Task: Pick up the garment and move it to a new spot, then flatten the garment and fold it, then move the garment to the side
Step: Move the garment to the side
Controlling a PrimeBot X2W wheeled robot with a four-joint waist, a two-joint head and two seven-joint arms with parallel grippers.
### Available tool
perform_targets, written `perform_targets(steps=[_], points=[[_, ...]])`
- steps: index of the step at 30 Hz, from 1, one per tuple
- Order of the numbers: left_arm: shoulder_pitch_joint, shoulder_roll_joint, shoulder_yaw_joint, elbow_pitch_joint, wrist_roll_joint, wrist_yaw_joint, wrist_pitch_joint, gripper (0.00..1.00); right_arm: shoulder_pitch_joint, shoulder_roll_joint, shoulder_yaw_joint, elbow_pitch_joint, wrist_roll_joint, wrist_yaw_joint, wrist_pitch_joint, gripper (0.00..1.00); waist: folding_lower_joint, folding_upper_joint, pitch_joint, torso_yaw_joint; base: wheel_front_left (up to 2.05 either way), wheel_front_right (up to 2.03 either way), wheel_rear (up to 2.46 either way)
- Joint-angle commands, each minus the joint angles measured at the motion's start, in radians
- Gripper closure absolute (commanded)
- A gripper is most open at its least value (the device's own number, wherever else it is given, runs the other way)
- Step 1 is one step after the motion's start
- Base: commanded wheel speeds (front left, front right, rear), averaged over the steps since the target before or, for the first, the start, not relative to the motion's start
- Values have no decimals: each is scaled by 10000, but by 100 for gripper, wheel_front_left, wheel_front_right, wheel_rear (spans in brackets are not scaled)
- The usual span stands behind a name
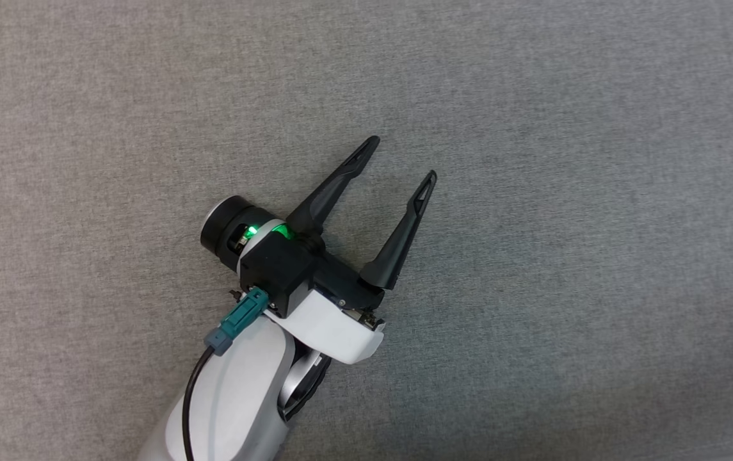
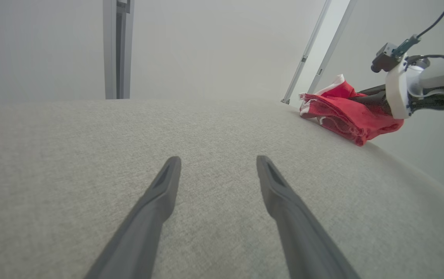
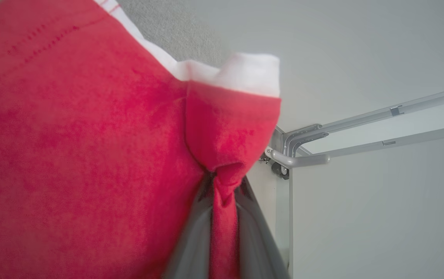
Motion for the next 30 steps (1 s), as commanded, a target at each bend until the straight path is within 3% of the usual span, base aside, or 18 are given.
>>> perform_targets(steps=[1,2,3,4,5,11,18,30], points=[[3,147,79,190,10,-27,34,0,-19,-47,-248,91,-197,-6,-54,100,0,0,124,149,0,0,0],[2,163,95,195,-7,-23,36,0,13,-29,-469,134,-246,-6,-55,97,0,0,154,202,0,0,0],[7,174,113,202,-30,-10,43,0,57,3,-631,153,-350,-6,-56,56,0,0,172,249,0,0,0],[5,188,127,212,-52,-4,43,0,36,2,-781,152,-493,-6,-56,37,0,0,186,298,0,0,0],[11,196,140,225,-70,7,43,0,28,30,-932,163,-604,-6,-57,0,0,0,191,336,0,0,0],[52,176,128,245,-260,78,42,0,124,116,-1777,365,-1342,-6,-37,0,0,0,-55,498,0,0,0],[326,84,44,98,-629,216,20,0,686,485,-3212,-223,-1734,-6,-38,0,0,0,-1205,569,0,0,0],[1783,95,1465,119,-935,594,20,0,3928,2623,-6400,-3967,-1422,-5,-39,0,0,0,-4188,597,0,0,0]])
